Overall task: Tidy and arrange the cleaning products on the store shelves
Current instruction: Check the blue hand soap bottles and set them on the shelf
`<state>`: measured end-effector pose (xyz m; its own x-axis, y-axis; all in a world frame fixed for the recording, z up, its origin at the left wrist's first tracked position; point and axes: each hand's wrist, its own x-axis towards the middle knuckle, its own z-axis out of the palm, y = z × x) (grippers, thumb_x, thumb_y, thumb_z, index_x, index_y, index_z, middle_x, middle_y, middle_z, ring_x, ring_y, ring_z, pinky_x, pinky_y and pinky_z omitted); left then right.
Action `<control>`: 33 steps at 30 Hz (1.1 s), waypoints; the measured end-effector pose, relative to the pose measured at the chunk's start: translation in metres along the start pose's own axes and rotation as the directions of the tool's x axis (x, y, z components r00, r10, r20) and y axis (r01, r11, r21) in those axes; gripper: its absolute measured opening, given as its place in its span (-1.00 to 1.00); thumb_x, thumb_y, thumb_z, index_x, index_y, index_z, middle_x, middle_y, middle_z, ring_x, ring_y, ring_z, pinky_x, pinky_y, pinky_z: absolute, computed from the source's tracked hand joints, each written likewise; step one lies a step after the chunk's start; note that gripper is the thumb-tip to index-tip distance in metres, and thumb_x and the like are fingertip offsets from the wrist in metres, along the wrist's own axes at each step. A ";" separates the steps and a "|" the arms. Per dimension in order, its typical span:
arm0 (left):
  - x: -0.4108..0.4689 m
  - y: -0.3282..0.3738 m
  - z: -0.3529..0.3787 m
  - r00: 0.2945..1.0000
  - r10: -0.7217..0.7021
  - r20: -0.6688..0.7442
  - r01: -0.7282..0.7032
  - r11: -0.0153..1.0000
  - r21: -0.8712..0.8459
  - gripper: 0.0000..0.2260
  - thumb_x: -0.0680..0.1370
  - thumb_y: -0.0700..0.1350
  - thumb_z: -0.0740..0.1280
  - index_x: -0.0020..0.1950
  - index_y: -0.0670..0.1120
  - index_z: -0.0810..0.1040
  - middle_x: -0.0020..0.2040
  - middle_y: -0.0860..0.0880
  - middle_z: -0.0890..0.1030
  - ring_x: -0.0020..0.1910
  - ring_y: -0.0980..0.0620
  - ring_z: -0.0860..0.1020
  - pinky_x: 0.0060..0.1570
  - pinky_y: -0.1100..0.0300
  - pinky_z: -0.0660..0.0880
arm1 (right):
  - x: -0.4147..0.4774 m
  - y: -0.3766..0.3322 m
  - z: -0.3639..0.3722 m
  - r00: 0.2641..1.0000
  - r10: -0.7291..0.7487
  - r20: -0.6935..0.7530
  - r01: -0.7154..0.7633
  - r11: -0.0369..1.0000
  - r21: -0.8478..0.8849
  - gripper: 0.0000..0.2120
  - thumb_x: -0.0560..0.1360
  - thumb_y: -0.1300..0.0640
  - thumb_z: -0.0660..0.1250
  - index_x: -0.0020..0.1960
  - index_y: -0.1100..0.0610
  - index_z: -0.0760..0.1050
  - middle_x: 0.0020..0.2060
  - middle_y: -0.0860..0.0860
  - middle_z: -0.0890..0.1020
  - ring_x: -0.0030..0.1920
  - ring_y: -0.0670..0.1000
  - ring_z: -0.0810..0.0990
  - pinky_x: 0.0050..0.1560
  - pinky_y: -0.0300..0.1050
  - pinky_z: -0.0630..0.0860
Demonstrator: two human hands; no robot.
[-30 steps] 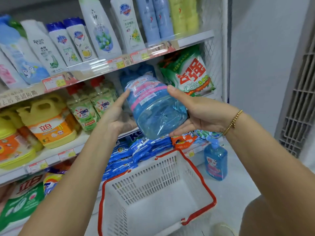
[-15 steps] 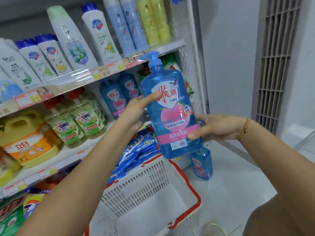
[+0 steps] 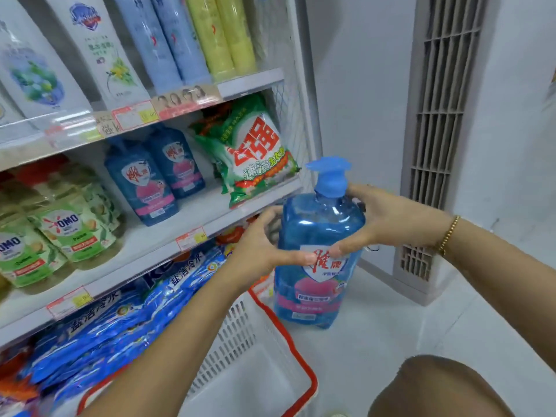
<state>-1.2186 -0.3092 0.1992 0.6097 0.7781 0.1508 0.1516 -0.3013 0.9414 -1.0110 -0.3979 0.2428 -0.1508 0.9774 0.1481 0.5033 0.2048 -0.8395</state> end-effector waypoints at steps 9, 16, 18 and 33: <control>0.073 -0.090 0.026 0.957 -0.134 0.258 0.141 0.990 -0.009 -0.23 0.27 -0.44 0.54 0.40 -0.05 0.38 0.31 0.11 0.52 0.26 0.26 0.49 0.30 0.25 0.40 | 0.025 0.103 0.030 0.959 0.140 -0.246 -0.163 0.984 -0.076 -0.39 0.12 0.18 0.66 0.00 -0.16 0.42 -0.17 -0.28 0.58 -0.18 -0.41 0.55 -0.27 -0.55 0.39; 0.107 -0.171 0.071 0.915 -0.255 0.312 0.246 0.967 0.068 -0.28 0.30 -0.33 0.57 0.38 0.01 0.41 0.13 0.14 0.59 0.01 0.34 0.57 0.00 0.38 0.49 | 0.038 0.207 0.046 0.905 0.293 -0.309 -0.370 0.900 -0.230 -0.21 -0.01 -0.19 0.59 0.17 -0.05 0.46 -0.03 -0.13 0.57 -0.05 -0.09 0.56 -0.02 -0.07 0.55; 0.113 -0.192 0.081 0.930 -0.259 0.261 0.196 0.949 0.245 -0.36 0.32 -0.08 0.59 0.36 0.05 0.46 0.21 0.10 0.55 0.09 0.18 0.56 0.05 0.25 0.49 | 0.039 0.239 0.054 0.872 0.347 -0.346 -0.439 0.867 -0.235 -0.12 -0.03 -0.25 0.56 0.23 -0.01 0.44 -0.01 -0.10 0.57 -0.03 -0.04 0.55 -0.02 -0.04 0.55; 0.117 -0.267 0.078 0.994 -0.093 -0.059 0.104 0.623 0.775 -0.34 0.53 -0.17 0.35 0.55 -0.19 0.11 0.56 -0.14 0.13 0.54 -0.12 0.10 0.42 0.11 -0.07 | 0.081 0.346 0.136 0.591 0.538 -0.601 -0.619 0.780 0.089 -0.28 0.12 0.10 0.65 0.19 0.13 0.41 0.03 0.05 0.49 -0.08 -0.01 0.43 -0.08 -0.12 0.41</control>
<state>-1.1267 -0.1805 -0.0585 0.5461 0.8339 0.0803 0.7612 -0.5339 0.3682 -0.9645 -0.2551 -0.1068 0.6931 0.7191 -0.0496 0.4101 -0.4500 -0.7933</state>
